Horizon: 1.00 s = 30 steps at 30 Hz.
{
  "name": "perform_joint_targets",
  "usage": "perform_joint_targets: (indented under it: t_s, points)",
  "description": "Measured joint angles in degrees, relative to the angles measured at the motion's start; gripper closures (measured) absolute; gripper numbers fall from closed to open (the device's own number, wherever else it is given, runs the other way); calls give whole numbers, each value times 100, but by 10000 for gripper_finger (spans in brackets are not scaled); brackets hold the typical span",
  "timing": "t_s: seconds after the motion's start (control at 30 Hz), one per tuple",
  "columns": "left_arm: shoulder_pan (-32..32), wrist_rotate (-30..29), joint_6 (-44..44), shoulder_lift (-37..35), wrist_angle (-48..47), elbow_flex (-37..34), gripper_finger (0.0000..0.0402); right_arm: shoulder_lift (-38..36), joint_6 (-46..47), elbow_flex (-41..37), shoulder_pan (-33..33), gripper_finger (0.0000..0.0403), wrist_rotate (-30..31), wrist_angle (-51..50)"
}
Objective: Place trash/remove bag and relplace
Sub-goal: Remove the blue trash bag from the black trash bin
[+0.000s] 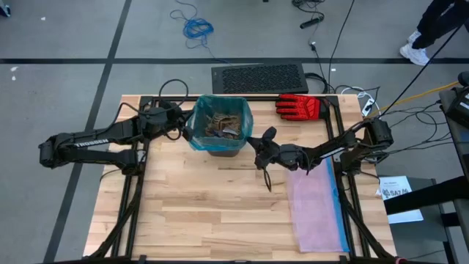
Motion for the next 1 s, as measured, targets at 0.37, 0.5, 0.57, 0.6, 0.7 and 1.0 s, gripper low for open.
perform_joint_targets:
  t_s: [0.37, 0.5, 0.57, 0.6, 0.7, 1.0]
  points:
    - [0, 79, -13, 0, 0, 0, 402, -21, 101, 56, 418, 402, 323, 254]
    - [0, 145, -13, 2, -1, 0, 402, -68, 213, 161, 473, 403, 462, 190]
    - [-4, 275, -15, 2, 2, 0, 402, -79, 249, 242, 514, 403, 463, 91]
    - [-16, 338, -15, 2, 0, 0, 402, -101, 287, 282, 534, 403, 461, -1]
    - [-102, 419, -15, 2, 0, 0, 402, -225, 475, 437, 575, 403, 465, -367]
    - [-558, 424, -166, 2, 24, 0, 402, -846, 1750, 1152, 564, 403, 375, -2418]
